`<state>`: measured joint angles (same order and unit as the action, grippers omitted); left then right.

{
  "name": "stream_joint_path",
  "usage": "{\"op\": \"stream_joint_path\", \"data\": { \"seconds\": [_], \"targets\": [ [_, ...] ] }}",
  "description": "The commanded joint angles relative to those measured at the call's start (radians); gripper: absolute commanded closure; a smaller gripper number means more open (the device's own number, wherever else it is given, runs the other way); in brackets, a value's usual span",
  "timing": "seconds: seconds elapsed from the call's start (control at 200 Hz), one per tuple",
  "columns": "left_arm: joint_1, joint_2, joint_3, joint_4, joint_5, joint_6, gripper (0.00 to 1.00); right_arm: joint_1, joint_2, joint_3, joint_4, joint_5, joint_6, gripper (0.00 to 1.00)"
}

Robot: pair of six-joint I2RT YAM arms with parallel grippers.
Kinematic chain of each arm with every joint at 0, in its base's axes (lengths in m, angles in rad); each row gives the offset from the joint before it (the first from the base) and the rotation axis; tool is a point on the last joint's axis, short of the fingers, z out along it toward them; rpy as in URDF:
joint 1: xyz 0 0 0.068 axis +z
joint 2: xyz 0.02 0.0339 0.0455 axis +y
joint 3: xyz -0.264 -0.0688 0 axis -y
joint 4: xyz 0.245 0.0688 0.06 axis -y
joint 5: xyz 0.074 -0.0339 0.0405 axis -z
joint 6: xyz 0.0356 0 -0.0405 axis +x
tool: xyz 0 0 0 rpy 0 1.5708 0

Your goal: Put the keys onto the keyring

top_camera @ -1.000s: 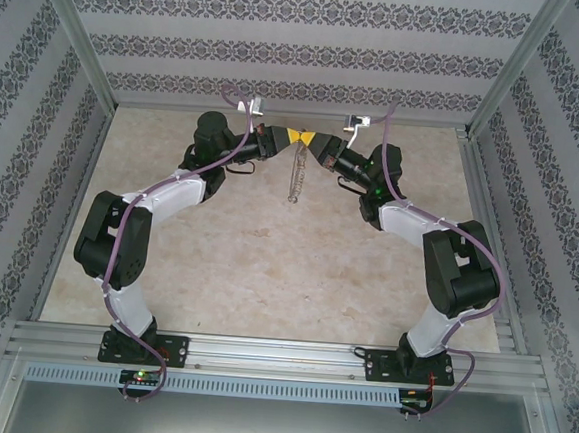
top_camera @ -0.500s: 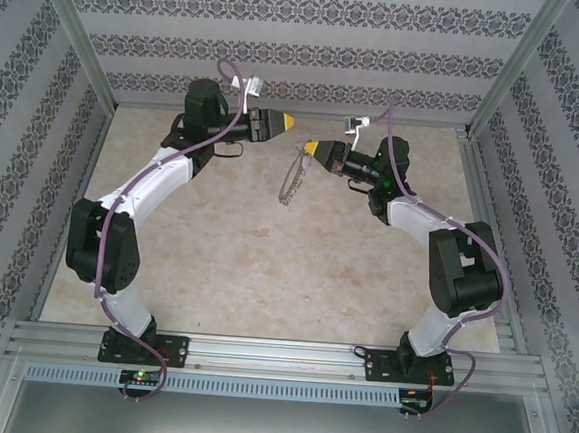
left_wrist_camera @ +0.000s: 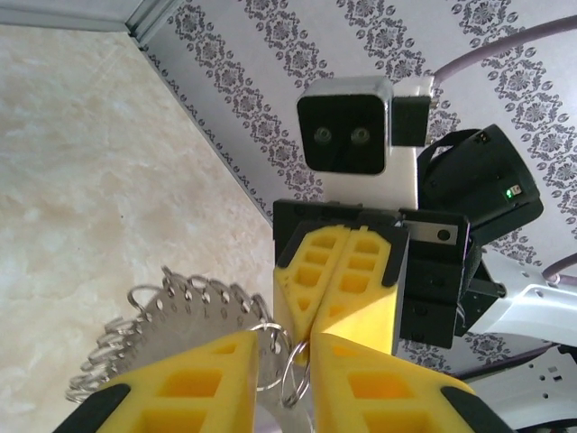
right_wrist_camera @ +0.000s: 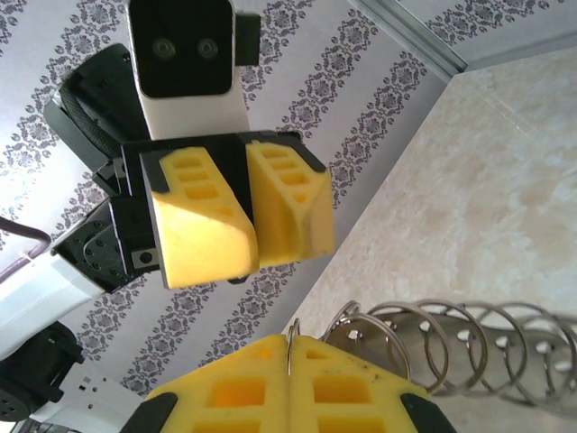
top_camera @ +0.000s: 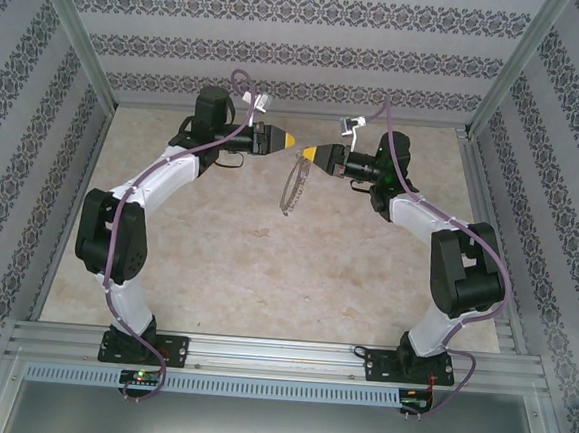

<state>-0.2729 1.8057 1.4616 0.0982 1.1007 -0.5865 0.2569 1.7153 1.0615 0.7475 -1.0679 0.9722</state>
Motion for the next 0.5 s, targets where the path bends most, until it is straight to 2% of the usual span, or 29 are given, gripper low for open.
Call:
{"op": "stream_joint_path", "data": {
  "seconds": [0.0, 0.495],
  "targets": [
    [0.002, -0.042, -0.030, 0.049, 0.040, 0.005, 0.77, -0.013, -0.017, 0.034, 0.033, -0.023, -0.021, 1.00],
    [-0.026, -0.018, -0.042, 0.129, 0.082, -0.047, 0.76, -0.012, -0.013, 0.033, 0.039, -0.023, -0.015, 1.00]
  ]
}}
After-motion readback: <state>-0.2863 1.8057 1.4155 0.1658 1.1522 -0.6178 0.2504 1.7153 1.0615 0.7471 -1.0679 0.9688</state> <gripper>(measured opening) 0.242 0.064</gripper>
